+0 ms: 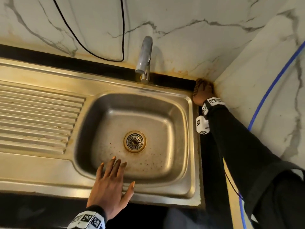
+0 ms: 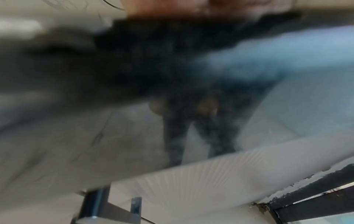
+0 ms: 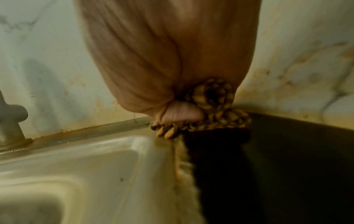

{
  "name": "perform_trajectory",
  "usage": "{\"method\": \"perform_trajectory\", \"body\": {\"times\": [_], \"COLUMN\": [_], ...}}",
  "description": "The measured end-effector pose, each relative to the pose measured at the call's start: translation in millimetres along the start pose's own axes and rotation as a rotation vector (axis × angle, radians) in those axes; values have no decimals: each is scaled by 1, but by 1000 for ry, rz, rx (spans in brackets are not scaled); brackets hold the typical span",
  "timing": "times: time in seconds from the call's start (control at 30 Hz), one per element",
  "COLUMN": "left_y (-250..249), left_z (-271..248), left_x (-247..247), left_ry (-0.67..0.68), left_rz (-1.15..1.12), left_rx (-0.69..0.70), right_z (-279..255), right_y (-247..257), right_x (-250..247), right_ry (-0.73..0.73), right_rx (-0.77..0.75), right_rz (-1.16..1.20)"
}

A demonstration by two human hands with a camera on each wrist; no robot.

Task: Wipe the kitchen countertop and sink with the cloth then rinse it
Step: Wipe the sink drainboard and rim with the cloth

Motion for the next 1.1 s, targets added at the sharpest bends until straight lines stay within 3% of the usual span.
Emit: {"method": "perform_trajectory", "body": {"times": [0.13,0.27,0.33,0.43,0.53,0.7,0.8,0.9,1.1], "left_y": [5,-1,0,2,-1,-5,-3,-1,-2], "left_z": [2,0,-3,-7,-7,-2,-3,-4,-5], "left_x": [-2,3,4,0,-2,-8,-6,-2,1], "left_ry": [-5,35,29,23,9,-17,-13,11,25], "left_rz": [1,-1,-9,-12,-24,-36,-36,-44,-72], "left_rx": [13,20,14,9,17,13,16,20,19], "right_z": [-44,-169,-236,-284,-264,-136,-86,-79,-76], "right_y": [-10,-25,-27,-15,-9,12,19,8,8], "right_x": [33,87,102,114,109,59,39,34,44], "right_ry": [106,140,78,50,99,110,170,213,238], "right_rx": [-73,-232,-299,-321,-238,-193,-261,-416,-457], "right_rz": [-3,-79,-185,-305,-320,-260,-303,-330,-347]}}
Point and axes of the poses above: each hand's wrist, its own z-axis towards the middle knuckle, its own x-axis out of the palm, y = z × x, the point moved 7 cm from there along z, towards the middle knuckle, and after that the axes turned 6 degrees about y, right-handed, at the moved point
